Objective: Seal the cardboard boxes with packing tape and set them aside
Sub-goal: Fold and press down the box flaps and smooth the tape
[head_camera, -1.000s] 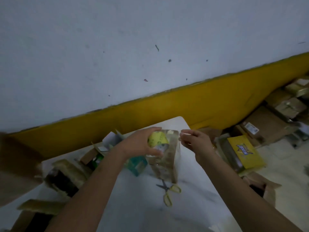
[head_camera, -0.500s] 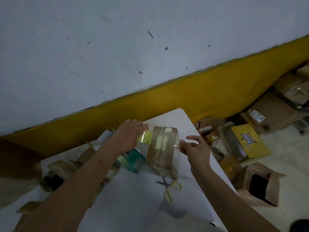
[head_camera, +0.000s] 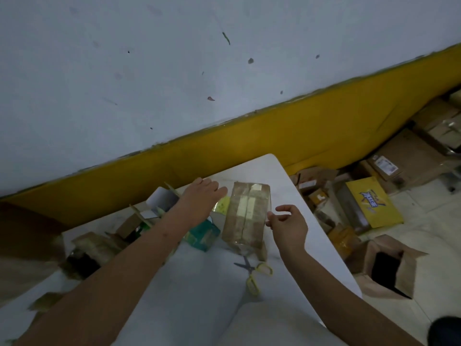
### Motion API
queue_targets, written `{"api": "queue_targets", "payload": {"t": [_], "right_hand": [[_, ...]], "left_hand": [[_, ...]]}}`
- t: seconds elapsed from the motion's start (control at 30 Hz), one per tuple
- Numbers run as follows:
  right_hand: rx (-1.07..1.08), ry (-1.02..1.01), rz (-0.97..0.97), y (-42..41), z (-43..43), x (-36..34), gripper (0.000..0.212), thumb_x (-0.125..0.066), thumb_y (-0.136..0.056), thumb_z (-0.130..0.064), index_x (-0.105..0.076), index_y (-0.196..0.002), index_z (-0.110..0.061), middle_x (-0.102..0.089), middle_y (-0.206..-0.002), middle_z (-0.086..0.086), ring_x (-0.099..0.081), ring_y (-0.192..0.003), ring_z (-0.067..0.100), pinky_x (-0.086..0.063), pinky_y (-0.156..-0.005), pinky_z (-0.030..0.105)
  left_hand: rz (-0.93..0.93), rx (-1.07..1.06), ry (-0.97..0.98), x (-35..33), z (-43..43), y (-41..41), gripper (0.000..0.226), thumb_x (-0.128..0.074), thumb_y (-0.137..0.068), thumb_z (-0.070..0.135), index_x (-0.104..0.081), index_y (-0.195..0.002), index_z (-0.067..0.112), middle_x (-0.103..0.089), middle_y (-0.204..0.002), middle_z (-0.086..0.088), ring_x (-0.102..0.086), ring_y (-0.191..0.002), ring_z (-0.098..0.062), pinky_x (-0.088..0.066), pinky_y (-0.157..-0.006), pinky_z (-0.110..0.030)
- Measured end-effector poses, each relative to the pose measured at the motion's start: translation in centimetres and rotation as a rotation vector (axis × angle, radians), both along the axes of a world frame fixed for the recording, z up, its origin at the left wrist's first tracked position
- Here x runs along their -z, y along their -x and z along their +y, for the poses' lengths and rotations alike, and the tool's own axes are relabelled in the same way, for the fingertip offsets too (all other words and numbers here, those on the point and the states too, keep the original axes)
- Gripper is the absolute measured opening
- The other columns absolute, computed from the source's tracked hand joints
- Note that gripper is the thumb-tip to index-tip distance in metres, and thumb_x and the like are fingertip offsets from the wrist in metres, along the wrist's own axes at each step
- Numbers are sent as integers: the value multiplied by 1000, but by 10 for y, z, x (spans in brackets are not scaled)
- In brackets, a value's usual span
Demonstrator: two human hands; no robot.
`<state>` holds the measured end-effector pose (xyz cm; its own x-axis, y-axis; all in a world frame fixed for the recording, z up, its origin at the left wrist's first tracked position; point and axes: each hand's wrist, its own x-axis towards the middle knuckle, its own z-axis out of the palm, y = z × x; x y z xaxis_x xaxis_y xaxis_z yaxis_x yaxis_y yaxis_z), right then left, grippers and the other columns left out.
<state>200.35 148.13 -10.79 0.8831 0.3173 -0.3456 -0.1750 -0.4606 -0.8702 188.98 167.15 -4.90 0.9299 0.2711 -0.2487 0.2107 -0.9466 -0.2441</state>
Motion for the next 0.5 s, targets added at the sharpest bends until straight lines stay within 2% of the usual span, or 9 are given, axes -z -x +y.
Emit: {"api": "queue_targets", "payload": {"t": [0.07, 0.17, 0.23, 0.27, 0.33, 0.37, 0.5], "right_hand": [[-26, 30, -32, -3, 1, 1, 15, -70, -89, -21, -59, -99, -20, -71, -78, 0, -66, -69, 8, -45, -61, 22], [-74, 82, -18, -10, 0, 3, 22, -69, -90, -25, -57, -106, -18, -71, -81, 0, -64, -68, 11, -46, -61, 26], [-123, 138, -35, -12, -1, 2, 32, -68, -91, -28, -53, -117, -15, -70, -92, 2, -65, -82, 17, -48, -71, 29], [-138, 162, -57, -13, -1, 2, 39, -67, -92, -28, -50, -124, -13, -68, -106, 5, -64, -94, 21, -47, -78, 31], [-160, 213, -125, -13, -1, 3, 54, -64, -93, -30, -42, -138, -10, -50, -136, 11, -55, -117, 29, -45, -89, 37], [-164, 242, -162, -14, -1, 4, 58, -62, -95, -30, -37, -143, -9, -41, -144, 11, -50, -124, 31, -45, -93, 40], [-198, 237, -313, -15, 13, -1, 52, -44, -103, -25, -29, -150, -8, -32, -154, 11, -38, -136, 31, -39, -105, 42]], "left_hand": [[-18, -5, -8, 2, -1, -3, 58, -58, -80, -2, -40, -131, 19, -50, -122, -4, -45, -114, -23, -33, -95, -34], [-40, -34, 28, 6, -3, -9, 51, -56, -81, -1, -42, -127, 19, -50, -122, -4, -44, -113, -23, -32, -93, -34], [-49, -67, 60, 8, -5, -13, 47, -56, -83, 1, -43, -125, 18, -49, -122, -5, -44, -115, -23, -32, -92, -35], [-54, -82, 74, 8, -6, -14, 46, -56, -84, 3, -43, -125, 18, -49, -123, -5, -44, -116, -24, -32, -92, -35], [-69, -110, 99, 9, -7, -17, 45, -60, -84, 7, -44, -124, 17, -49, -124, -6, -44, -116, -24, -33, -92, -34], [-81, -121, 115, 10, -8, -18, 45, -63, -84, 8, -45, -124, 17, -49, -123, -6, -44, -115, -24, -34, -91, -34], [-138, -116, 164, 14, -23, -26, 40, -64, -81, 7, -48, -117, 16, -51, -118, -7, -45, -110, -25, -38, -88, -35]]}}
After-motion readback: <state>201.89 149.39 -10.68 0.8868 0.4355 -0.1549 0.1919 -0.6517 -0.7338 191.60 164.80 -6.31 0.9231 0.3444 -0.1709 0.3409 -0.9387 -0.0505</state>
